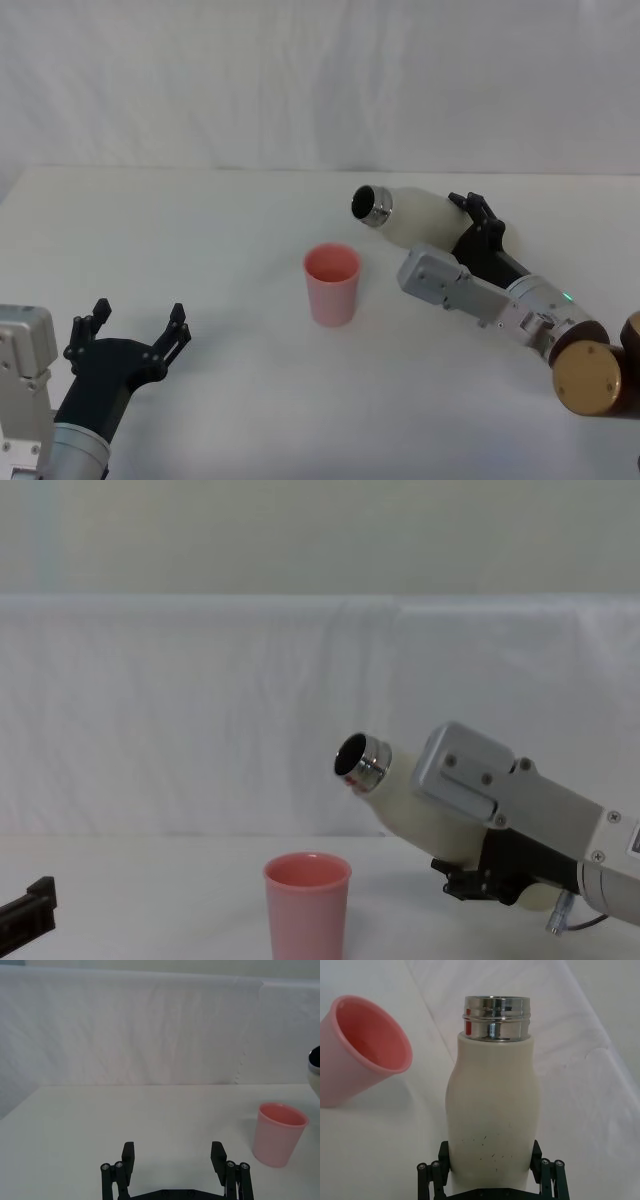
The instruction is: Grasp the thermos with one hand and pour water into the cup lid.
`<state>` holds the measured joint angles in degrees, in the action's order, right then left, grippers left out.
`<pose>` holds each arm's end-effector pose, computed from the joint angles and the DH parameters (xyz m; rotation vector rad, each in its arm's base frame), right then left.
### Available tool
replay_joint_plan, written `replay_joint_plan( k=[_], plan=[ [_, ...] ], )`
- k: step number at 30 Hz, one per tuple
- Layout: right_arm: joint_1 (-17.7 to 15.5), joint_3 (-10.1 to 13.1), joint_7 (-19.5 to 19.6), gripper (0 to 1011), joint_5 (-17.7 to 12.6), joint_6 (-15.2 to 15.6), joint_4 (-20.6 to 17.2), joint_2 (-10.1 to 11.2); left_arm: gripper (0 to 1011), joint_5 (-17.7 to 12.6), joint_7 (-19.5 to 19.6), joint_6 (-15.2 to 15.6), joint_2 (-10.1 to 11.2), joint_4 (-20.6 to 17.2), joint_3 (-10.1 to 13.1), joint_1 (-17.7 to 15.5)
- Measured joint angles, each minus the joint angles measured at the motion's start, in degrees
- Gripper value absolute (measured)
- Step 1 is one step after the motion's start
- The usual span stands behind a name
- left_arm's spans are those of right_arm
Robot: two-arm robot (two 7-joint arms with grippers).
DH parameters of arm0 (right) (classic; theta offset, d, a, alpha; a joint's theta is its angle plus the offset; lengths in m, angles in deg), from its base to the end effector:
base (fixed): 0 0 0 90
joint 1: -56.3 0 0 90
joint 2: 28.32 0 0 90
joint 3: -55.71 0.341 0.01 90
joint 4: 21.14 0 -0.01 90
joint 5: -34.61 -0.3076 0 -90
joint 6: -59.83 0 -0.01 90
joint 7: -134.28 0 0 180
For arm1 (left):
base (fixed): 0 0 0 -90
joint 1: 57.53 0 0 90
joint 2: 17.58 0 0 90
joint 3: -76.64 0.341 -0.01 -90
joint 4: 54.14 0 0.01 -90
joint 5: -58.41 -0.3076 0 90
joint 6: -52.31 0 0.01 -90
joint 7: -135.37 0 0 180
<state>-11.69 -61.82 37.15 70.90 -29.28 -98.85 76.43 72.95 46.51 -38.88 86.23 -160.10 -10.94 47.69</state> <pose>0.4273 0.0356 -0.3042 -0.6417 -0.8604 -0.9779 0.2387 0.0498 -0.3330 -0.0379 0.0140 1.4459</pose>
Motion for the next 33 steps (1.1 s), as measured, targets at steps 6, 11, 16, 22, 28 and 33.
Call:
replay_joint_plan(
  k=[6, 11, 16, 22, 28, 33],
  plan=[
    [0.48, -0.78, -0.02, 951, 1.61, 0.29, 0.07, 0.56, 1001, 0.00, 0.00, 0.00, 0.00, 0.00, 0.00, 0.00],
    [0.81, -1.24, -0.36, 951, 2.54, 0.45, 0.05, 0.97, 1001, 0.00, 0.00, 0.00, 0.00, 0.00, 0.00, 0.00],
    [1.26, -1.69, -0.83, 951, 3.45, 0.81, -0.21, 1.35, 1001, 0.00, 0.00, 0.00, 0.00, 0.00, 0.00, 0.00],
    [1.73, -2.22, -1.22, 951, 4.39, 1.15, -0.40, 1.70, 1001, 0.00, 0.00, 0.00, 0.00, 0.00, 0.00, 0.00],
    [2.25, -2.85, -1.48, 951, 5.37, 1.38, -0.41, 1.88, 1001, 0.00, 0.00, 0.00, 0.00, 0.00, 0.00, 0.00],
    [2.70, -3.32, -1.63, 951, 5.97, 1.55, 0.07, 1.84, 1001, 0.00, 0.00, 0.00, 0.00, 0.00, 0.00, 0.00]
  ],
)
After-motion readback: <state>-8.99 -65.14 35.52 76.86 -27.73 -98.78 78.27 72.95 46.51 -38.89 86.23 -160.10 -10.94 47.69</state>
